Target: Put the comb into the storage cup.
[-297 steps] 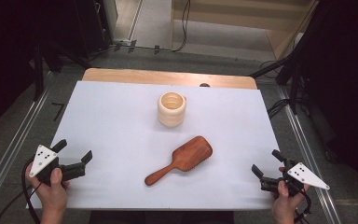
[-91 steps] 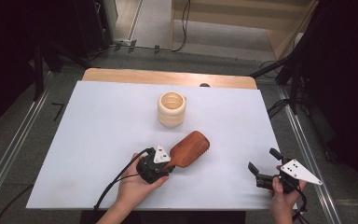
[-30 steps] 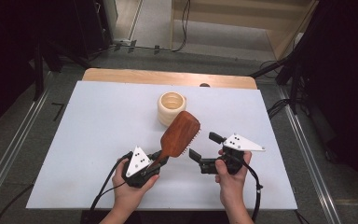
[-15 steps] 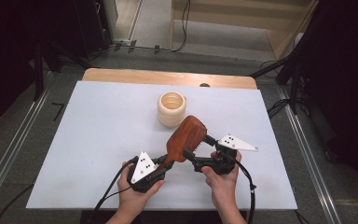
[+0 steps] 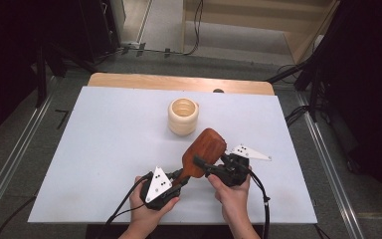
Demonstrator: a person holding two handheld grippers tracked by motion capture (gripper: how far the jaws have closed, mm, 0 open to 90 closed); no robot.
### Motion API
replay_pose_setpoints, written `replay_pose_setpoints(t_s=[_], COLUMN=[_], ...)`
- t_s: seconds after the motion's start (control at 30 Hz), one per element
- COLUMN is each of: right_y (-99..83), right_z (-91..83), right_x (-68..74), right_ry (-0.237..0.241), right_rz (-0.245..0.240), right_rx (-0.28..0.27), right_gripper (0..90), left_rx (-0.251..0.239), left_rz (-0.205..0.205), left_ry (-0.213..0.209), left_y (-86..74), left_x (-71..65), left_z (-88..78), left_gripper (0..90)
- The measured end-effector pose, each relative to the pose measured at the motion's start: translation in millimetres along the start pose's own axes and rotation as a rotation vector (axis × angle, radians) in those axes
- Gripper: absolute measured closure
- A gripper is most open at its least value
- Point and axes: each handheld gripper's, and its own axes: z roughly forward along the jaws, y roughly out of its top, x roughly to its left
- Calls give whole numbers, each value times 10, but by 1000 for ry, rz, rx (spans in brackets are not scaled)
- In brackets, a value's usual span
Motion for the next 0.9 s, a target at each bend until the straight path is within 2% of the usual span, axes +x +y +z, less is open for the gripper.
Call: replay_pose_setpoints(t_s=[0.1,0.2,0.37,0.43,0.53,0.57,0.6,0.67,0.7,0.83,0.87,0.9], right_y=[-5,-24,-53,-60,-65,-65,-58,-52,-23,8,30,36], right_z=[3,3,-5,-14,-50,-50,-83,-96,-134,-183,-215,-223], right_x=[-13,-30,-99,-98,-59,-59,-4,10,19,27,45,49], right_ry=[-6,-12,65,95,133,133,120,107,97,87,67,61], right_rz=[22,59,142,132,101,101,67,54,30,-4,-36,-47], right_rx=[14,17,7,-2,-22,-22,-34,-39,-51,-74,-80,-81], right_gripper=[247,314,403,442,489,489,515,521,531,535,536,537], left_rx=[4,0,3,2,-6,-6,-12,-12,-8,-3,6,7], left_rz=[7,14,21,20,4,4,-10,-22,-36,-44,-46,-50], left_ry=[-4,3,2,-1,-55,-55,-56,-62,-73,-101,-108,-115], left_y=[-10,-30,-35,-35,-35,-35,-41,-42,-38,-35,-34,-34], left_x=[-14,-38,-48,-45,-16,-16,-4,9,33,47,50,59], left_z=[9,24,32,34,26,26,14,16,16,18,7,5], left_gripper=[720,720,719,718,715,709,684,654,575,509,476,451])
